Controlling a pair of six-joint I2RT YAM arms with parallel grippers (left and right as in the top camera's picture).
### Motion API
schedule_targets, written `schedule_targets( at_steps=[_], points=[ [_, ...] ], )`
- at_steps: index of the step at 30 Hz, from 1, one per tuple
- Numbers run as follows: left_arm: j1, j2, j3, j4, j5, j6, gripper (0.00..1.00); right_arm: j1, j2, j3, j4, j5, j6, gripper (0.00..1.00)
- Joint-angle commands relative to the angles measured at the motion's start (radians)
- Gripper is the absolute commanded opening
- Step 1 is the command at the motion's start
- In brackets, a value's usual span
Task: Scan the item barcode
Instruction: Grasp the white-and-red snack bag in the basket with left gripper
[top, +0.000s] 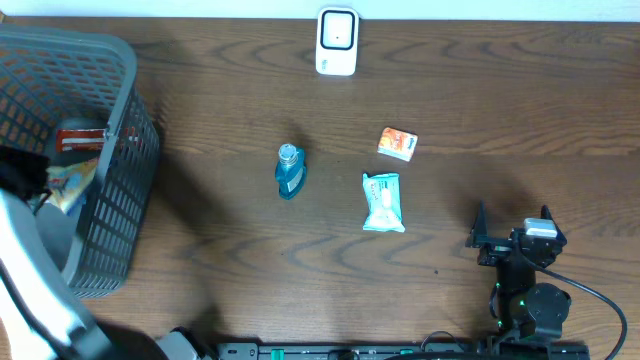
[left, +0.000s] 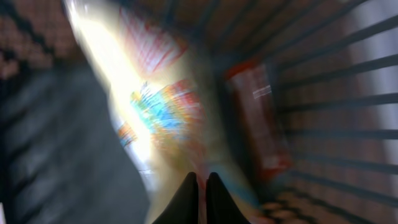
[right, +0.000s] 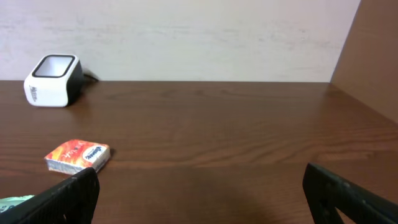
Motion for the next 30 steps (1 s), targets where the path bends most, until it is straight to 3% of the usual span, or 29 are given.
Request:
schedule_targets(
  at_steps=[1, 6, 8, 10, 13, 15, 16, 23, 30],
  points=[
    [0.000, -0.173, 0.031, 0.037, 0.116, -0.016, 0.07, -0.004, -0.004, -0.002, -0.004, 0.001, -0.013, 0.99],
    [-0.039, -0.361, 0.031, 0.149, 0.403, -0.064, 0.07, -0.004, -0.004, -0.002, -0.004, 0.001, -0.013, 0.99],
    [-0.084, -0.410, 0.030, 0.176, 0.402, -0.069, 0.07, -0.004, -0.004, -0.002, -0.004, 0.001, -0.013, 0.99],
    [-0.134, -0.447, 0.030, 0.178, 0.297, -0.070, 0.07, -0.004, -0.004, -0.002, -0.004, 0.001, -0.013, 0.99],
    [-0.172, -0.451, 0.030, 0.095, 0.003, -0.159, 0.67, -0.004, -0.004, -0.002, -0.004, 0.001, -0.013, 0.99],
    [-0.171, -0.418, 0.029, 0.025, -0.126, -0.214, 0.89, -0.004, -0.004, -0.002, -0.004, 0.001, -0.013, 0.99],
    [-0.171, -0.390, 0.029, -0.003, -0.171, -0.221, 0.94, -0.004, -0.004, -0.002, -0.004, 0.001, -0.013, 0.99],
    [-0.166, -0.101, 0.029, -0.121, -0.203, -0.228, 1.00, -0.004, -0.004, -0.002, -0.004, 0.001, -0.013, 0.99],
    [-0.120, 0.174, 0.025, -0.258, -0.204, -0.396, 1.00, -0.004, -0.004, -0.002, -0.004, 0.001, -0.013, 0.99]
  ],
)
